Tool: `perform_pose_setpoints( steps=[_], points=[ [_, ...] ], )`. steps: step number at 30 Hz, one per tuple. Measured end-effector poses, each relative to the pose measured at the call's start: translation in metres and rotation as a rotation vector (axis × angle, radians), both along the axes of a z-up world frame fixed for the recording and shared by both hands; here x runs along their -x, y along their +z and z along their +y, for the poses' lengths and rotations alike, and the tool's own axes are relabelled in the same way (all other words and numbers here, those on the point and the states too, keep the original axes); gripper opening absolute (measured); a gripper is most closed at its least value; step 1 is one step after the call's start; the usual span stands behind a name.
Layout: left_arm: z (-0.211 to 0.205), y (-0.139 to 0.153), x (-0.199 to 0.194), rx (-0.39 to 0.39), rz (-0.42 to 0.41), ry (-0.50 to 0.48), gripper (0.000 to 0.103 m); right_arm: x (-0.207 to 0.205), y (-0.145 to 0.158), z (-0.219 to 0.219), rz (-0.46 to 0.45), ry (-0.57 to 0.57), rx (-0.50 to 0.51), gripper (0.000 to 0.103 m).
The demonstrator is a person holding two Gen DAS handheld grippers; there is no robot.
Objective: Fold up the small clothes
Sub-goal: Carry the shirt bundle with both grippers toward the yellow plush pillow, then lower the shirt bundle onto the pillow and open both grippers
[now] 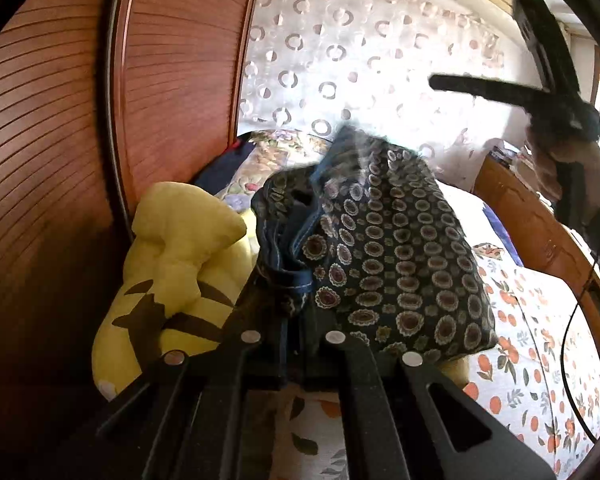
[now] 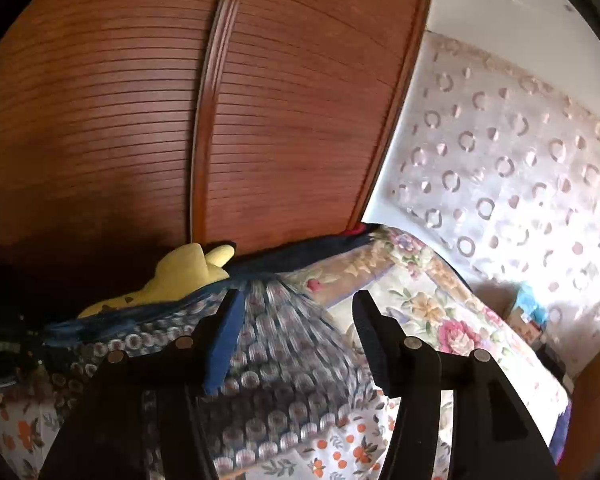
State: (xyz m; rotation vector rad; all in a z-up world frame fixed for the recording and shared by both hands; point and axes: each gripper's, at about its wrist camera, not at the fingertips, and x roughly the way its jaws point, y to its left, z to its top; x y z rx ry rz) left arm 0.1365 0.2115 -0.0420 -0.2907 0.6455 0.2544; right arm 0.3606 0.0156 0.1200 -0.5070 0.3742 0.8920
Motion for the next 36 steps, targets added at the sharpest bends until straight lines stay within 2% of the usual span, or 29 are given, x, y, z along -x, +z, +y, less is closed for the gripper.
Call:
perform_pose_setpoints(
  steps=[3, 8, 10, 11, 12, 14, 15, 17, 20, 26, 31, 36],
  points=[
    [0.003, -0.001, 0.001, 0.0, 0.003, 0.006, 0.004, 0.005, -0.018, -0.007, 0.059, -0.017, 0.014, 0.058],
    [0.0, 0.003, 0.0, -0.023, 0.012, 0.013, 0.004, -0.016, -0.066, -0.003, 0.22, -0.04, 0.016, 0.058],
    [-0.003, 0.007, 0.001, -0.044, 0.017, 0.017, 0.009, -0.02, -0.089, 0.003, 0.254, -0.058, 0.042, 0.058],
    [-0.005, 0.01, 0.003, -0.059, 0.012, 0.019, 0.016, -0.021, -0.098, 0.006, 0.257, -0.07, 0.054, 0.058],
    [-0.007, 0.014, 0.005, -0.067, 0.001, 0.018, 0.032, -0.022, -0.104, 0.008, 0.249, -0.085, 0.059, 0.058],
    [-0.01, 0.021, 0.013, -0.066, -0.037, 0.004, 0.053, -0.021, -0.106, 0.006, 0.243, -0.1, 0.037, 0.058],
    [-0.011, 0.024, 0.015, -0.071, -0.045, 0.003, 0.071, -0.02, -0.104, 0.004, 0.251, -0.103, 0.024, 0.058],
    [-0.016, 0.031, 0.019, -0.092, -0.053, 0.01, 0.084, -0.013, -0.097, -0.004, 0.252, -0.113, -0.001, 0.058],
    [-0.028, 0.043, 0.027, -0.136, -0.083, 0.01, 0.086, 0.005, -0.088, -0.014, 0.231, -0.112, -0.026, 0.058],
    [-0.056, 0.058, 0.037, -0.179, -0.099, -0.02, 0.087, 0.072, -0.079, -0.078, 0.201, -0.146, -0.081, 0.058],
    [-0.086, 0.06, 0.042, -0.184, -0.101, -0.061, 0.087, 0.137, -0.072, -0.126, 0.181, -0.196, -0.137, 0.076],
    [-0.127, 0.06, 0.049, -0.177, -0.111, -0.142, 0.087, 0.2, -0.071, -0.179, 0.166, -0.286, -0.186, 0.085]
  ],
)
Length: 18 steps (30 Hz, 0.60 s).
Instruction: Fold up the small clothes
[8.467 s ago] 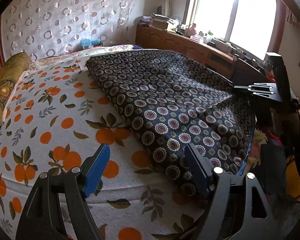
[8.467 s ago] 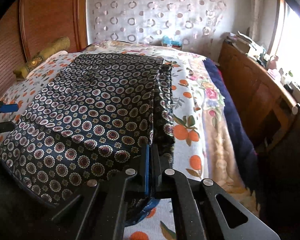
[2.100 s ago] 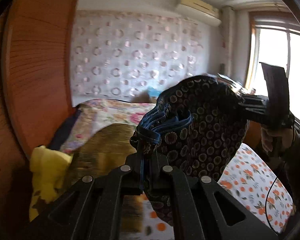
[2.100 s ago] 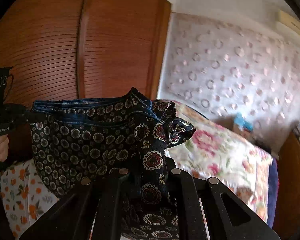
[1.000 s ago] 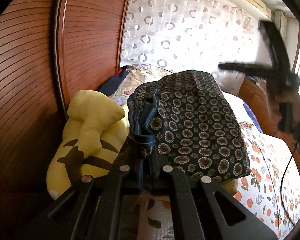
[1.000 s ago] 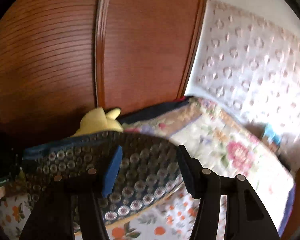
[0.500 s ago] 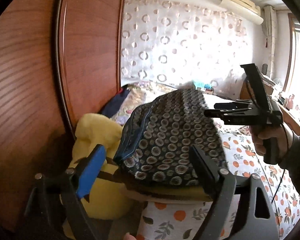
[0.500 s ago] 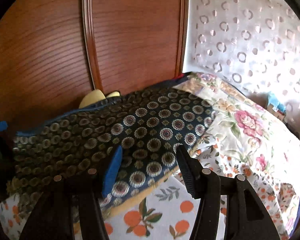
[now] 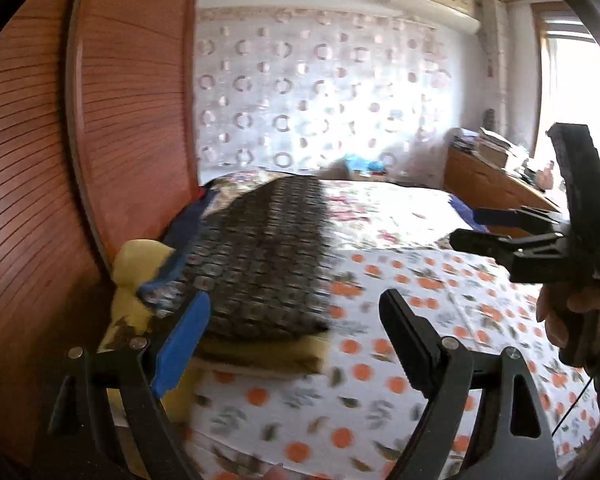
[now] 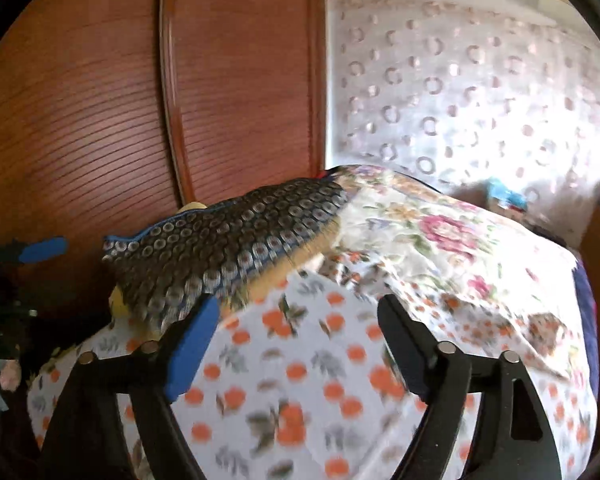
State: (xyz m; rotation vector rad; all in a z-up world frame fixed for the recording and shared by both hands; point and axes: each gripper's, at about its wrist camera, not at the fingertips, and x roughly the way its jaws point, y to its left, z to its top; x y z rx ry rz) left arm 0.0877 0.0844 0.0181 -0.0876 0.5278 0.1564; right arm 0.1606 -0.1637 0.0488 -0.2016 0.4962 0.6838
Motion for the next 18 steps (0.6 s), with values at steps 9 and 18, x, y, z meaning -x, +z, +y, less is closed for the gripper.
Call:
perform_pose_setpoints(
  steps=[9, 18],
  points=[
    [-0.068, 0.013, 0.006, 0.012, -0.023, -0.108, 0.087, 0.113, 0.007, -0.079, -0.068, -0.247, -0.084, 0.086],
    [-0.117, 0.056, 0.022, -0.006, -0.103, -0.165, 0.087, 0.204, 0.037, -0.127, -0.175, -0.407, -0.158, 0.086]
  ],
)
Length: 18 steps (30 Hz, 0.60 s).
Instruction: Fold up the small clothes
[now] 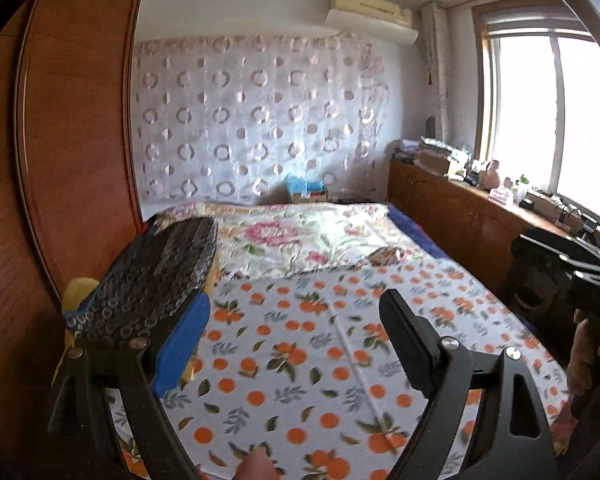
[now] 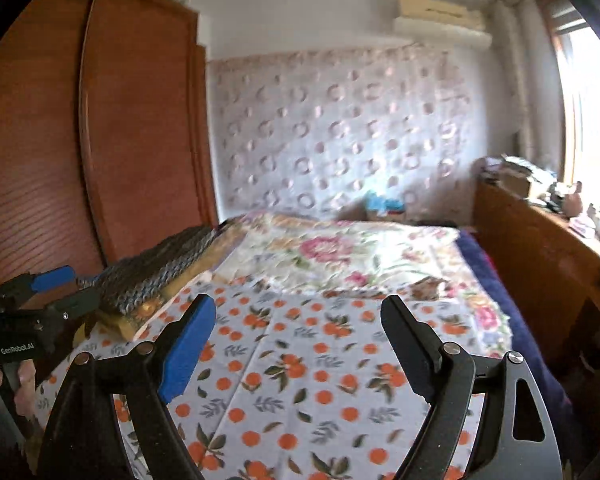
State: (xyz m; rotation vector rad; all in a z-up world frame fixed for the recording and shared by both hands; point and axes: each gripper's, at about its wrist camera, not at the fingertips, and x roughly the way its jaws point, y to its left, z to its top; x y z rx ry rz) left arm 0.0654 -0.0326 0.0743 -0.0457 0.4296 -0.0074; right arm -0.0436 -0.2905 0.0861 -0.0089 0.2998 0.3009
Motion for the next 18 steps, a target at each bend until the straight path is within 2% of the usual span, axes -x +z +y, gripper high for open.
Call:
perform_pose_setpoints(
  steps=[6, 11, 18],
  points=[
    [-0.008, 0.023, 0.015, -0.008, -0.04, 0.002, 0.087, 0.04, 0.003, 0.007, -0.043, -0.029, -0.024, 0.086],
    [-0.01, 0.028, 0.022, -0.022, -0.064, 0.023, 0.087, 0.051, -0.011, 0.019, -0.048, -0.037, -0.038, 0.086],
    [-0.013, 0.027, 0.023, -0.027, -0.055, 0.025, 0.087, 0.047, -0.02, 0.024, -0.046, -0.037, -0.034, 0.086]
  ],
)
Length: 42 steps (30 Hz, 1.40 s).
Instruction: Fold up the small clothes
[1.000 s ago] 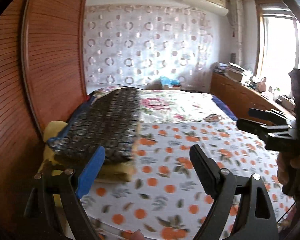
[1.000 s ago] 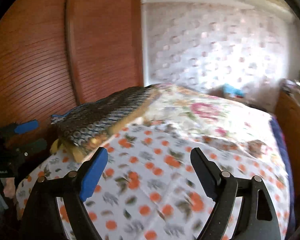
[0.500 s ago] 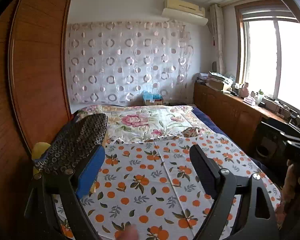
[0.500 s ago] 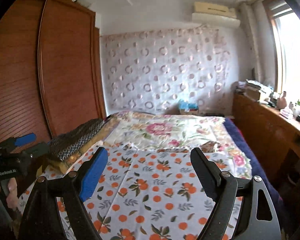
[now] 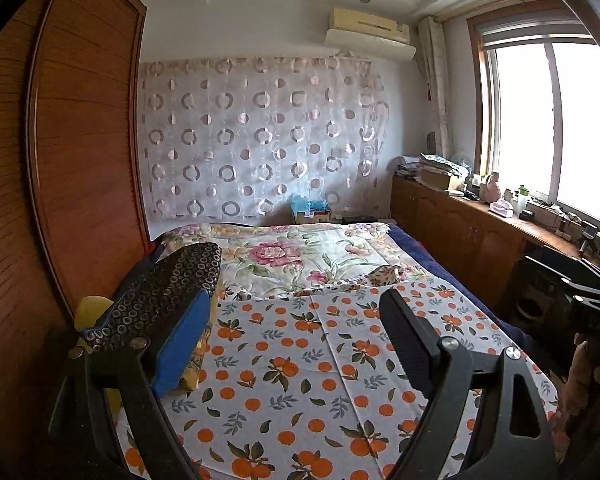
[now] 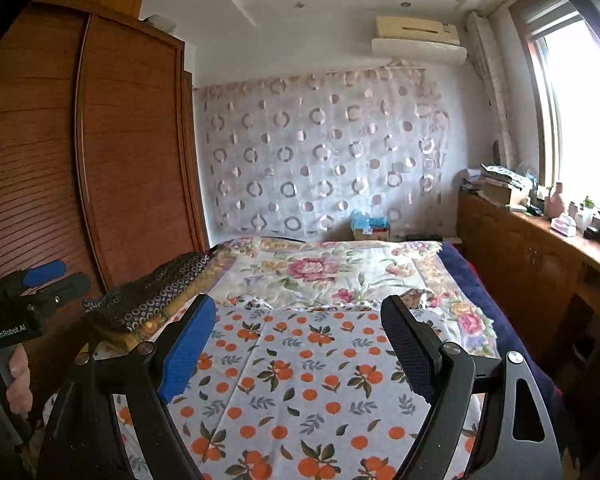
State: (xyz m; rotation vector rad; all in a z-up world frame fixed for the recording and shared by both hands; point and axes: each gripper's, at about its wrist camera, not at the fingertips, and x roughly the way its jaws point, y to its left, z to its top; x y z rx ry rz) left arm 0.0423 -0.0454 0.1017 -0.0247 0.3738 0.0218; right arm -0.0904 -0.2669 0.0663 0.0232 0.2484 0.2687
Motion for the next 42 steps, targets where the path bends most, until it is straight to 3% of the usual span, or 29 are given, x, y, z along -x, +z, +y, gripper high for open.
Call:
perform_pose_setpoints(
  steps=[13, 42],
  points=[
    [0.0, 0.0, 0.0, 0.0, -0.002, 0.0, 0.087, -0.036, 0.002, 0.006, 0.013, -0.005, 0.0, 0.086],
    [-0.001, -0.001, 0.0, -0.004, -0.005, -0.001, 0.087, -0.052, -0.001, -0.005, 0.013, -0.002, 0.007, 0.086]
  ],
)
